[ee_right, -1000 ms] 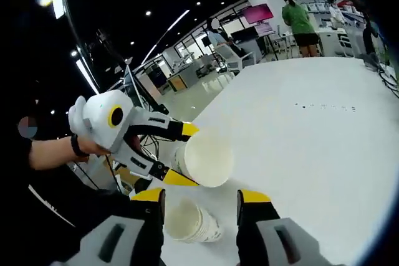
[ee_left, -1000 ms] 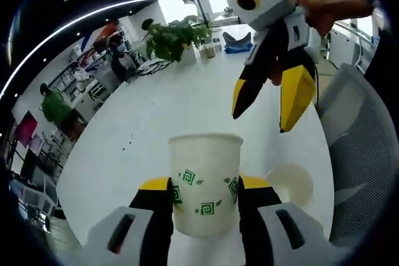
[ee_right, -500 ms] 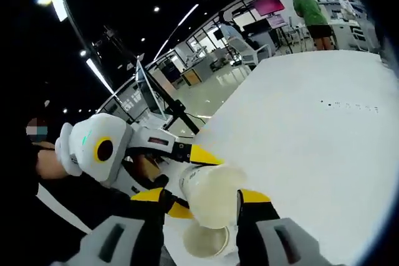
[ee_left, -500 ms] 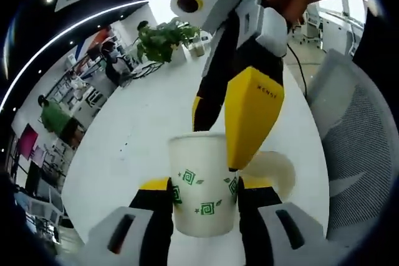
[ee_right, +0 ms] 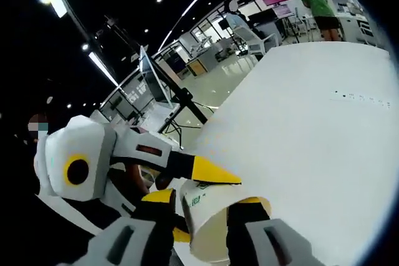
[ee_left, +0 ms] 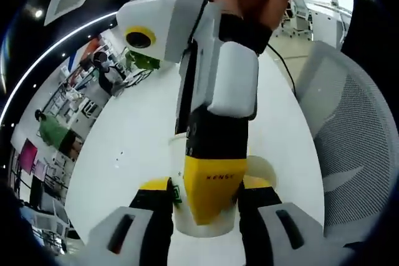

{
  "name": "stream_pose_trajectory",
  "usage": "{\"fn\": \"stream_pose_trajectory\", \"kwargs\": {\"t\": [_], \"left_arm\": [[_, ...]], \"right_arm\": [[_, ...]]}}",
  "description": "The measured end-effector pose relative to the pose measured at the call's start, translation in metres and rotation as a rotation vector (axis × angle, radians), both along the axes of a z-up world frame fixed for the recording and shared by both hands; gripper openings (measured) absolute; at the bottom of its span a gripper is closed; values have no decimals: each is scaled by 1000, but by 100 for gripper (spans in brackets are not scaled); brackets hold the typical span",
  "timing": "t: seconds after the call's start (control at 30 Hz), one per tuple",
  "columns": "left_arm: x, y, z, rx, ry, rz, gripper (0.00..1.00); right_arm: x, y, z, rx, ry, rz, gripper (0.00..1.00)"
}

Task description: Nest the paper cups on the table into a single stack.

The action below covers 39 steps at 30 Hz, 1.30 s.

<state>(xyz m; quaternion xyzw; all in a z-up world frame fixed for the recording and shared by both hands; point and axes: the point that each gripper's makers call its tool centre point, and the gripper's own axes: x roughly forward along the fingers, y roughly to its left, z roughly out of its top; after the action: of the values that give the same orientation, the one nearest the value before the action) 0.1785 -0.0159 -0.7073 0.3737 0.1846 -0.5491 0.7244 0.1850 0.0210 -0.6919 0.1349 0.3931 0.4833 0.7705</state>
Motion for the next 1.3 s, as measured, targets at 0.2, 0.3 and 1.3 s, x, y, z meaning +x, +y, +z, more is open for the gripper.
{"fn": "stream_pose_trajectory", "kwargs": {"t": [0.2,0.3,1.3], "left_arm": [[-3,-1,0,-9,5,1,39],[-5,-1,0,-11,4,2,39],[-10,-6,15,-148,45,89,45]], "right_arm": [[-7,3,3,8,7,-5,16],[-13,6,6,18,13,-1,12],[-17,-20,9,-40,-23,-73,0]]}}
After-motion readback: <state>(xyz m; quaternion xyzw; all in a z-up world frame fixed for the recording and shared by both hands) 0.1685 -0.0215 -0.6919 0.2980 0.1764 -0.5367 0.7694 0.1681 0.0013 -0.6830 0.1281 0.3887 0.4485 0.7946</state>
